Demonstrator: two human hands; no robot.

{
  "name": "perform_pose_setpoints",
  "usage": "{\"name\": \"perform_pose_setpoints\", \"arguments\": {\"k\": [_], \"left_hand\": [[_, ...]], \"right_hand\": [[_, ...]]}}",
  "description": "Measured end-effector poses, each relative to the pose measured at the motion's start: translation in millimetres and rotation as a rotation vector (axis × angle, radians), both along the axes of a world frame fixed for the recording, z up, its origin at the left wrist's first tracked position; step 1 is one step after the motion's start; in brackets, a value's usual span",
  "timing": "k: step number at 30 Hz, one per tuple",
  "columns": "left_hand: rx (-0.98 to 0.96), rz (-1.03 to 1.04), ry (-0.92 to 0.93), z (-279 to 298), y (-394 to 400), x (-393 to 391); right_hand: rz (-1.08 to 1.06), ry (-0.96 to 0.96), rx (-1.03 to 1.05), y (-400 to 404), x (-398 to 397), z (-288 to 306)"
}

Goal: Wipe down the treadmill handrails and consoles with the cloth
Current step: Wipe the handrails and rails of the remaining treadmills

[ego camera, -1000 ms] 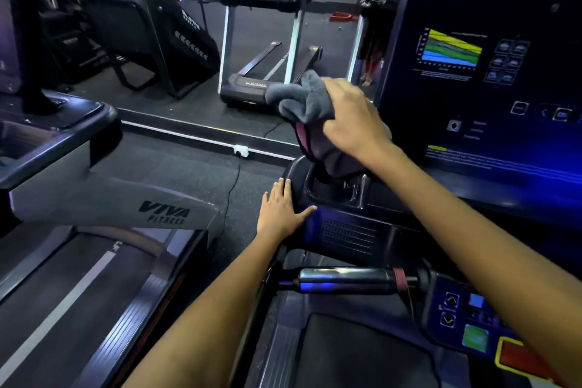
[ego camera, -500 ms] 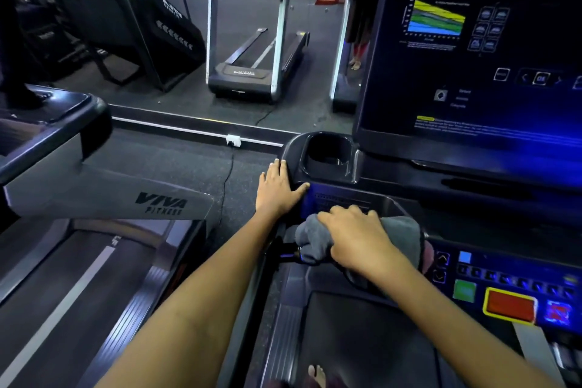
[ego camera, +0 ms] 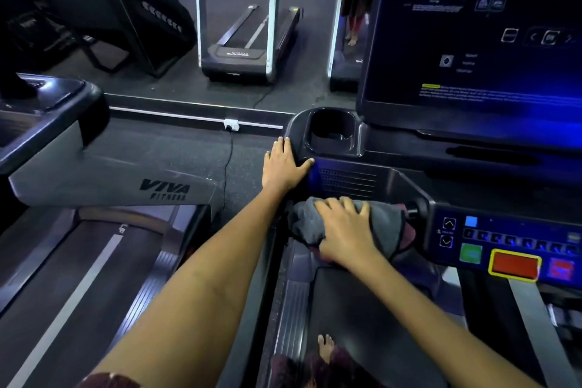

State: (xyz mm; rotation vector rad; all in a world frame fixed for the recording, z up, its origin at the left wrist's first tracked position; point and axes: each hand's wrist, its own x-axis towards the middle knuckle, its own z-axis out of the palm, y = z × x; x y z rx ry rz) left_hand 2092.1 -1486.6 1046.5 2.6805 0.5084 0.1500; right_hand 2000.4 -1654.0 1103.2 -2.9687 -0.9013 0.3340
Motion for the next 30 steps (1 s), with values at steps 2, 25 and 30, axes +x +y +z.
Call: {"name": "perform_pose_setpoints", "arguments": {"k": [2,25,30], "left_hand": [[0.001,0.001,-0.005,0,1,1],[-0.053,0.019,-0.044,-2,0,3],[-0.064,0.018,-0.056,-4,2,2]], "right_hand": [[0.010,0.010,0.021,-1,-1,-25],[0.134,-0.184,-0.012,30,-5,-49],[0.218,-0.288,0.010,3,-19,-76]]}}
